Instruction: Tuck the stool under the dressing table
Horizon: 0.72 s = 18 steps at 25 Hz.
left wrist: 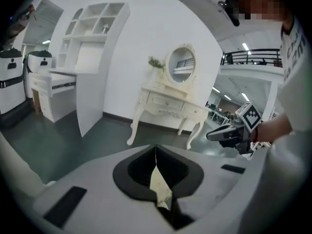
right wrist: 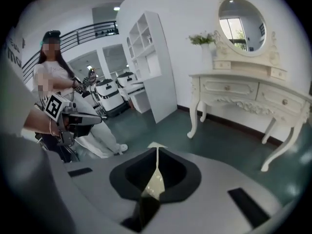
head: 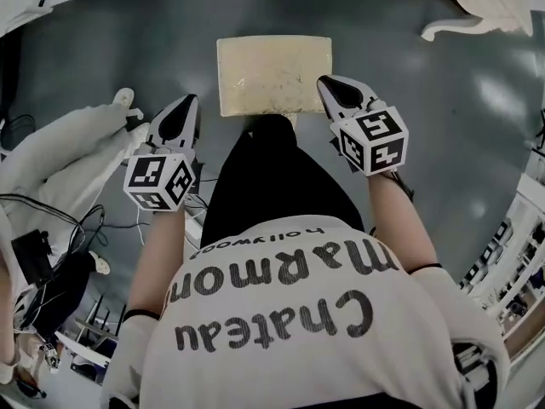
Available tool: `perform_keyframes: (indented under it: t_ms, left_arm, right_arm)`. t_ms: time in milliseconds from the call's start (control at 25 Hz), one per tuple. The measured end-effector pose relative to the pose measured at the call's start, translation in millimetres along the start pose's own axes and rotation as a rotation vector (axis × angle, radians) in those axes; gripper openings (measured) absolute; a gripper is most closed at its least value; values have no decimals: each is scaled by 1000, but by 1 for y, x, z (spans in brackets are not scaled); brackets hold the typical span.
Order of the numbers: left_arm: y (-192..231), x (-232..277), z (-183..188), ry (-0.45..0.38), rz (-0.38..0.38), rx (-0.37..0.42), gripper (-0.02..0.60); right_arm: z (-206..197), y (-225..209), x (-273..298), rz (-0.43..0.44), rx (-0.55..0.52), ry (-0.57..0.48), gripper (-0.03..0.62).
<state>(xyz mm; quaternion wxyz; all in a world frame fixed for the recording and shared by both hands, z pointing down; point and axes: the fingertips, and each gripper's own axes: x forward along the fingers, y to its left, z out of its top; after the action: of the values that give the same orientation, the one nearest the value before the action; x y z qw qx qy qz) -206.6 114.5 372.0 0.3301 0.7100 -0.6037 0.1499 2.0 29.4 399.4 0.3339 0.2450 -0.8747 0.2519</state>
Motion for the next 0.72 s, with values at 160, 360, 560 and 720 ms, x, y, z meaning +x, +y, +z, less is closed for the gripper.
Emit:
perform_keyframes:
  t_ms: [160, 360, 560, 720]
  left_arm:
    - [21, 47, -71, 183, 10, -91, 25]
    - [45, 89, -156, 402, 38, -142, 45]
    - [70, 116, -240, 625, 33, -217, 246]
    - [74, 127, -267, 677, 31, -322, 300]
  right_arm:
    - [-81, -39, 43, -9, 71, 155, 28]
    - [-162, -69, 81, 11, 152, 286, 33]
    - [-225, -87, 110, 26, 316, 376, 248]
    - [-257, -101, 116, -27, 450, 421, 325]
